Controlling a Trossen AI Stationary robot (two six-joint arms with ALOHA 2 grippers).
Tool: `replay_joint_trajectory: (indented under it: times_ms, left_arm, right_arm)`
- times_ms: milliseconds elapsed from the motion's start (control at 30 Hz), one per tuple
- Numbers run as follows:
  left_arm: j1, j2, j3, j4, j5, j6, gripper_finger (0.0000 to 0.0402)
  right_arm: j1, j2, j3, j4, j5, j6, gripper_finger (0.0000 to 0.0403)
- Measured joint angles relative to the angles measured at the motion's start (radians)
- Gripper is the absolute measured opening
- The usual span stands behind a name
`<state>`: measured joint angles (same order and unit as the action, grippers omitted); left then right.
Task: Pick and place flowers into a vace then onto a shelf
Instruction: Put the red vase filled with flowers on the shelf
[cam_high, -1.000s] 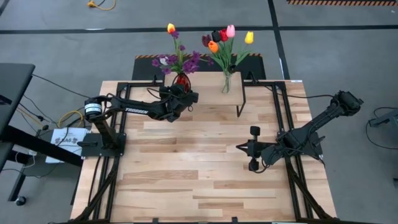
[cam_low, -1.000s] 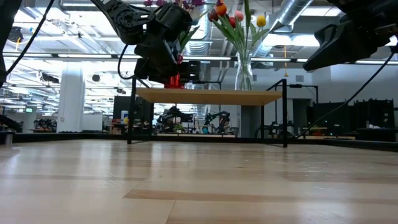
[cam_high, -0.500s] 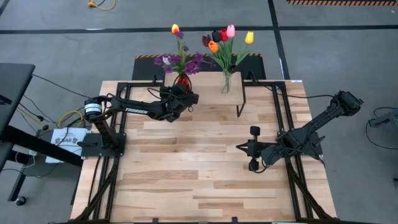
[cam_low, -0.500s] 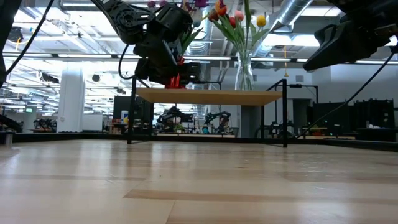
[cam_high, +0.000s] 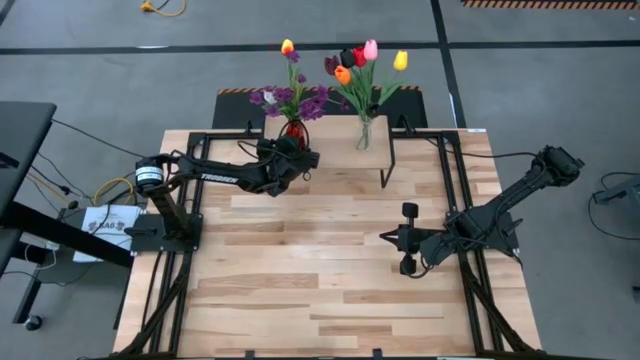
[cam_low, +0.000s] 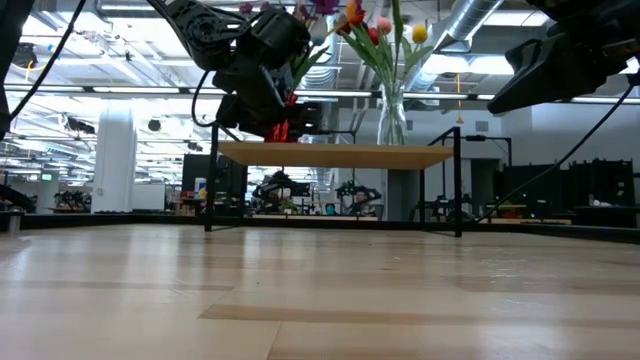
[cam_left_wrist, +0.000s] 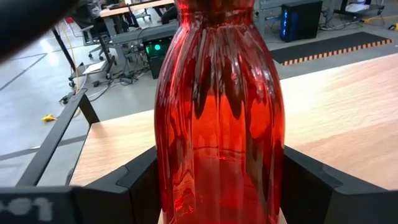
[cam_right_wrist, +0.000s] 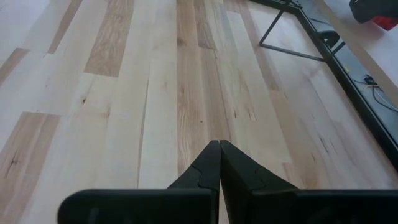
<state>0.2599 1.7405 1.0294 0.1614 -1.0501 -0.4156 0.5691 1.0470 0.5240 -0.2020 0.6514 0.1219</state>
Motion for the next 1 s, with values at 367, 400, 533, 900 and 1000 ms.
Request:
replay_joint_trajectory:
  times_ms: [367,400,533,900,1000]
  left_arm:
    - [0.001,0.0,0.001,-0.015,0.002,-0.018,0.0236]
    - [0.001,0.0,0.0,-0.012,0.002,-0.017,0.0236]
    - [0.001,0.0,-0.001,-0.006,-0.004,-0.015,0.0236]
    - [0.001,0.002,-0.003,0.007,-0.002,0.029,0.0236]
    - [0.0,0.002,-0.003,0.009,0.007,0.033,0.0236]
  right_arm:
    - [0.0,0.0,0.0,0.0,0.0,0.0,0.0]
    - [0.0,0.0,0.0,0.0,0.0,0.0,0.0]
    - [0.0,0.0,0.0,0.0,0.0,0.0,0.0]
    - [0.0,0.0,0.0,0.0,0.0,0.0,0.0]
    - [0.0,0.0,0.0,0.0,0.0,0.0,0.0]
